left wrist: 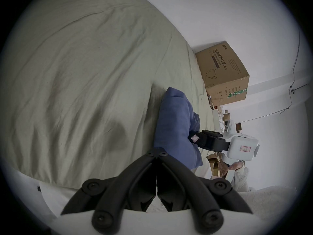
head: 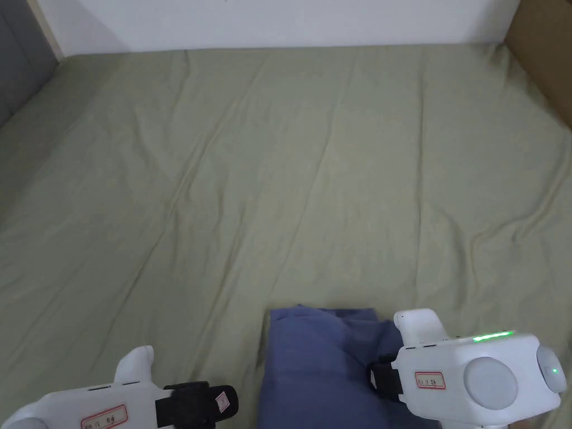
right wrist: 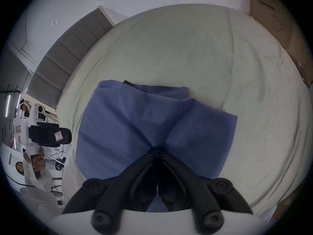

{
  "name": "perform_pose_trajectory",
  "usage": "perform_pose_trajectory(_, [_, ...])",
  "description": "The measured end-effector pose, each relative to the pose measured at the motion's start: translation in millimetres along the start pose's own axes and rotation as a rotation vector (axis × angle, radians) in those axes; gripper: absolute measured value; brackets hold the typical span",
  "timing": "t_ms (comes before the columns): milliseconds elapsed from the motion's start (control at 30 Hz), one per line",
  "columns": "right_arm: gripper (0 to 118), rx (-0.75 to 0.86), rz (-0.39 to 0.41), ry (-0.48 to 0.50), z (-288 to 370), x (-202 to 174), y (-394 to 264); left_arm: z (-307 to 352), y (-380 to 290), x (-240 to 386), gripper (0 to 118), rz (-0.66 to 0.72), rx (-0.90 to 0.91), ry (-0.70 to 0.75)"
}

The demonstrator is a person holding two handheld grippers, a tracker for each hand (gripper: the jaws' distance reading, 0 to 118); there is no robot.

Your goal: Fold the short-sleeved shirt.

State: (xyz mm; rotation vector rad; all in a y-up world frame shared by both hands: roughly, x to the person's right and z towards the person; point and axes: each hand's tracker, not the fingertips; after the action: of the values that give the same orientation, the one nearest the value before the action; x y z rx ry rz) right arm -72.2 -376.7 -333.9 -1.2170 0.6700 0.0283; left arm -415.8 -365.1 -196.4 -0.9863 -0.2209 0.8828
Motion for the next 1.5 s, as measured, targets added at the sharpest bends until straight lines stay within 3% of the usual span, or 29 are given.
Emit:
perform_pose_trajectory(67, [0,0.002,0.015,-0.014,0.5,-1.7,2.0,-2.3,3.1,-2.2,0,-0.008,-0.007,-0.032])
perform_pose_trajectory(133, [0,-0.001,0.039,-0.024,-1.0,2.6,1.8,-5.2,9.0,-0.2,12,-0.041,-0.032,-0.119])
perform_pose_trajectory(167, [0,-0.002,0.036,-0.023,-1.2,3.4,2.2,-8.4,14.5,-1.5,25,-0.043,-0.048,-0.137])
perform_pose_trajectory(267, [0,-0.002,0.004,-0.008,-1.9,10.5,2.3,-26.5,32.0,-2.0,97,-0.037,-0.106,-0.163])
perform_pose_trajectory(300, [0,-0.001,-0.003,-0.003,-1.4,11.8,2.4,-33.4,38.2,-5.6,112,-0.030,-0.126,-0.169])
perform_pose_trajectory(333, [0,0.000,-0.008,0.000,-0.8,12.8,2.6,-42.4,43.6,-5.4,114,-0.022,-0.149,-0.171])
perform_pose_trajectory(667, [0,-0.001,-0.028,0.009,3.5,5.6,2.0,-117.2,61.8,-2.6,113,0.013,-0.333,-0.338])
perform_pose_trajectory(700, [0,-0.001,-0.032,0.011,3.5,6.0,2.0,-115.3,62.7,-2.6,108,0.011,-0.324,-0.335])
perform_pose_trajectory(733, [0,-0.001,-0.039,0.014,3.7,6.3,2.0,-115.9,62.1,-1.7,96,-0.003,-0.316,-0.336])
perform_pose_trajectory(767, [0,0.000,-0.043,0.014,4.0,6.6,2.0,-117.3,61.6,-1.3,75,-0.055,-0.305,-0.261])
perform_pose_trajectory(800, [0,-0.001,-0.045,0.015,3.9,6.9,2.1,-120.0,59.7,-1.3,30,-0.086,-0.306,-0.188])
perform_pose_trajectory(900, [0,0.000,-0.054,0.021,6.0,5.5,2.7,-116.9,58.5,-12.4,29,-0.017,-0.308,-0.296])
perform_pose_trajectory(1133, [0,0.057,-0.012,-0.043,22.0,-6.7,6.0,-87.9,66.4,-4.1,28,-0.088,-0.280,-0.225])
perform_pose_trajectory(1267, [0,0.089,-0.039,-0.009,31.9,-4.9,11.9,-38.5,87.2,-25.9,28,-0.118,-0.234,-0.112])
perform_pose_trajectory(1500, [0,0.094,-0.058,-0.033,30.3,-1.6,13.3,52.6,155.5,-59.7,27,-0.250,-0.218,0.328])
